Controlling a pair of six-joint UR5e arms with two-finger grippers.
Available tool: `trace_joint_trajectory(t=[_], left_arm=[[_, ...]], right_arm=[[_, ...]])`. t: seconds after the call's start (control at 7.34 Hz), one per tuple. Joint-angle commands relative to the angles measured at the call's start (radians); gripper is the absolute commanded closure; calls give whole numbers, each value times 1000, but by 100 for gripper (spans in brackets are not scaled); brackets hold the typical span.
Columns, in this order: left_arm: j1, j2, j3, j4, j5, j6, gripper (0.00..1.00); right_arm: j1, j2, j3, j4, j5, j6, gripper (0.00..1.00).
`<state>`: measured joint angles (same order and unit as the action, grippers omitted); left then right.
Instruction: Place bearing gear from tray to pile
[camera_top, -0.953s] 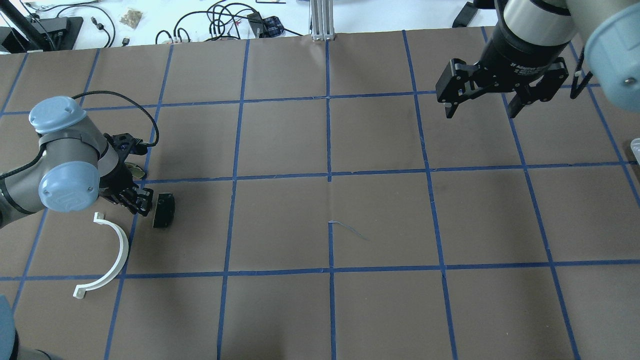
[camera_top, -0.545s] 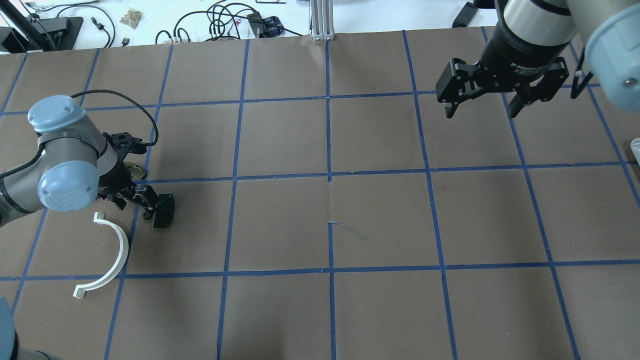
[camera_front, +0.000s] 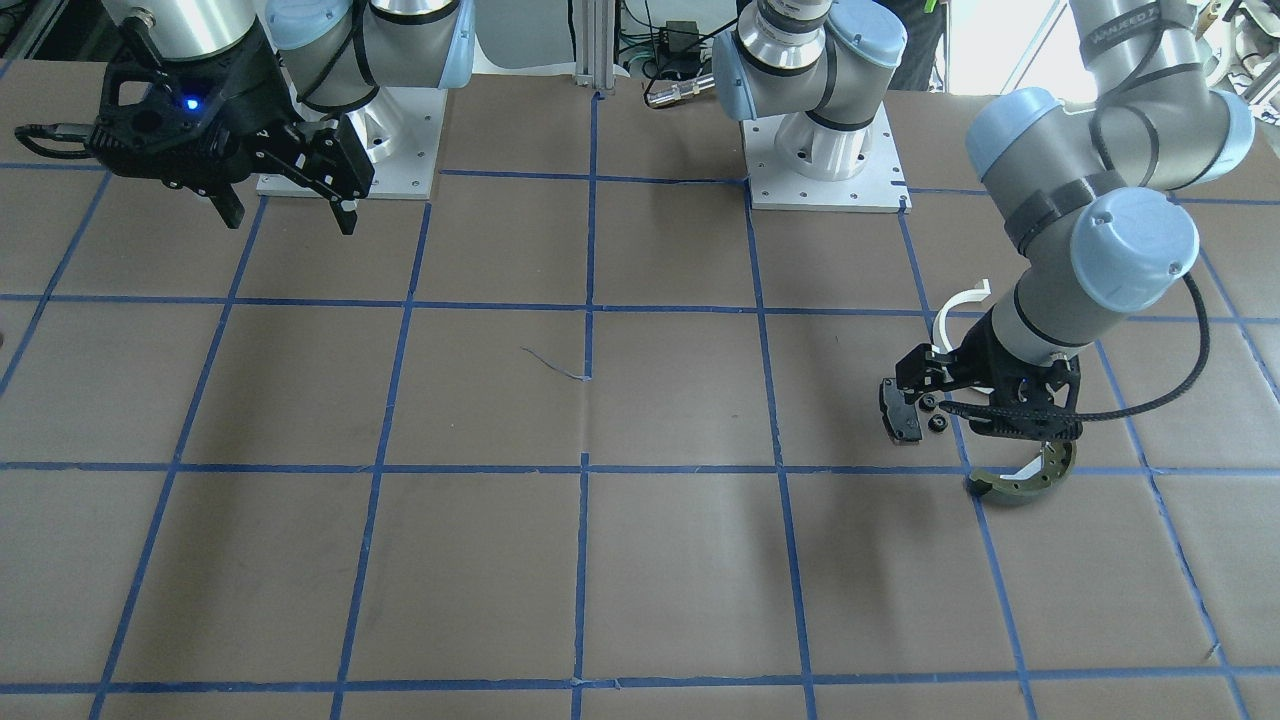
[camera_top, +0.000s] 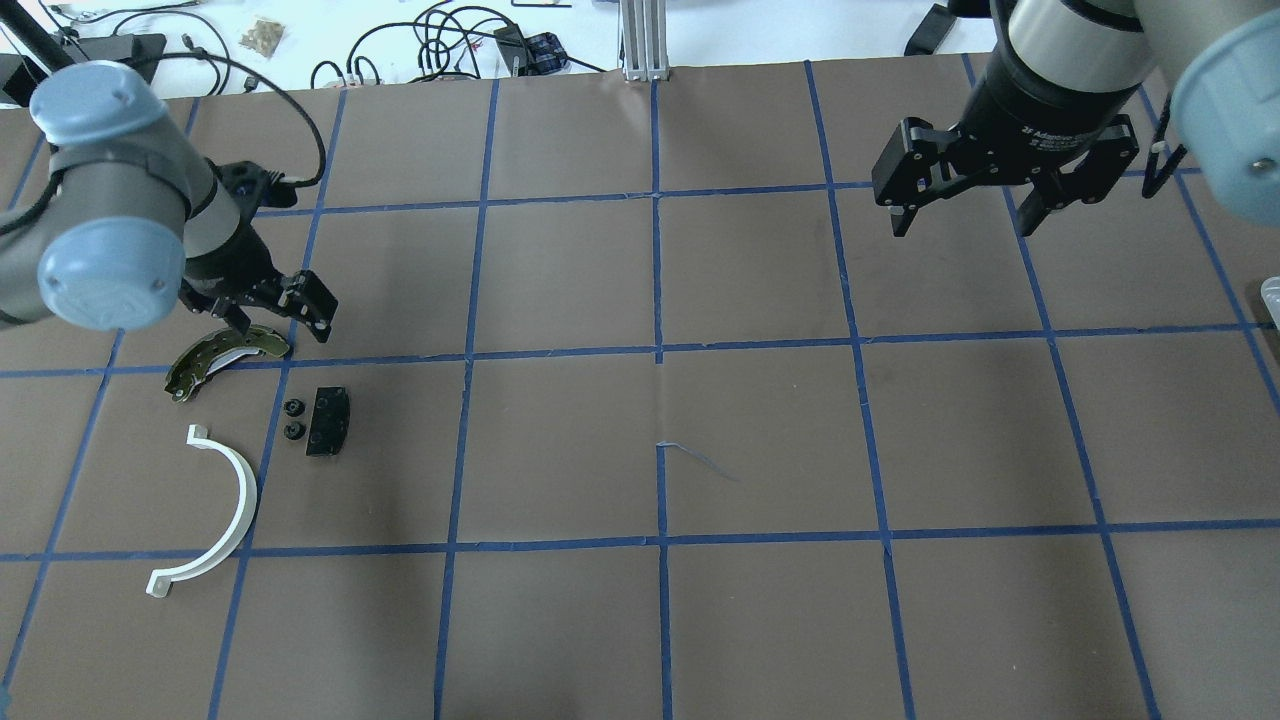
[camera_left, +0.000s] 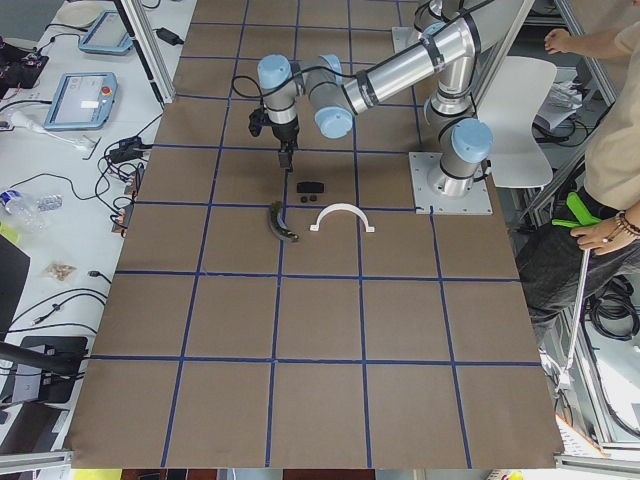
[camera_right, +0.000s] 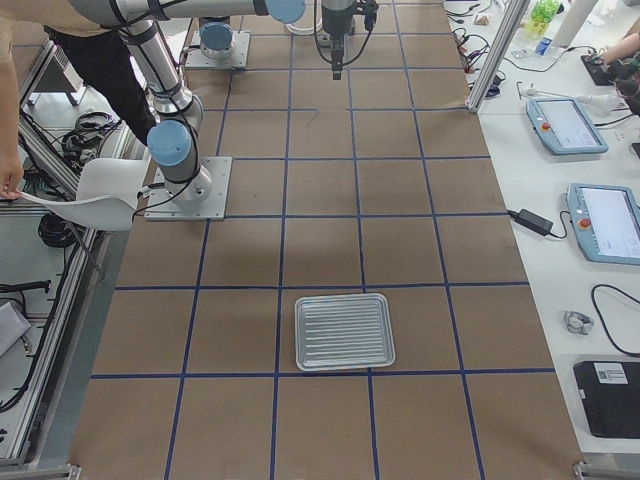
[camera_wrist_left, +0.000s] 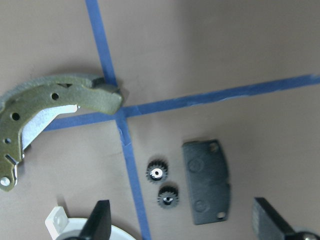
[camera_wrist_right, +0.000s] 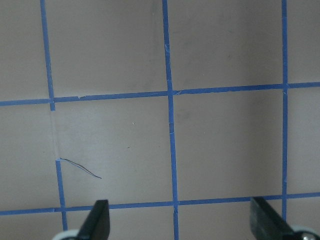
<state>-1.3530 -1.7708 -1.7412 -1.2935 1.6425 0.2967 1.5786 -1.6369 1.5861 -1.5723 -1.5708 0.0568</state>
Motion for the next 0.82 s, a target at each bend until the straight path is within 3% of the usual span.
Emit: trace_joint_trajectory(t=[0.0,0.14,0.27,0.68], left_arm=[[-174,28,268,-245,-30,-221,0],[-257,59,305,-250,-50,-252,0],[-282,86,277,-275,-62,-331,0],[-288,140,256,-325,-66,-341,0]], right_arm=[[0,0,0,0,0,0,0],[0,0,0,0,0,0,0],[0,0,0,0,0,0,0],[0,0,0,-2,2,0,0]])
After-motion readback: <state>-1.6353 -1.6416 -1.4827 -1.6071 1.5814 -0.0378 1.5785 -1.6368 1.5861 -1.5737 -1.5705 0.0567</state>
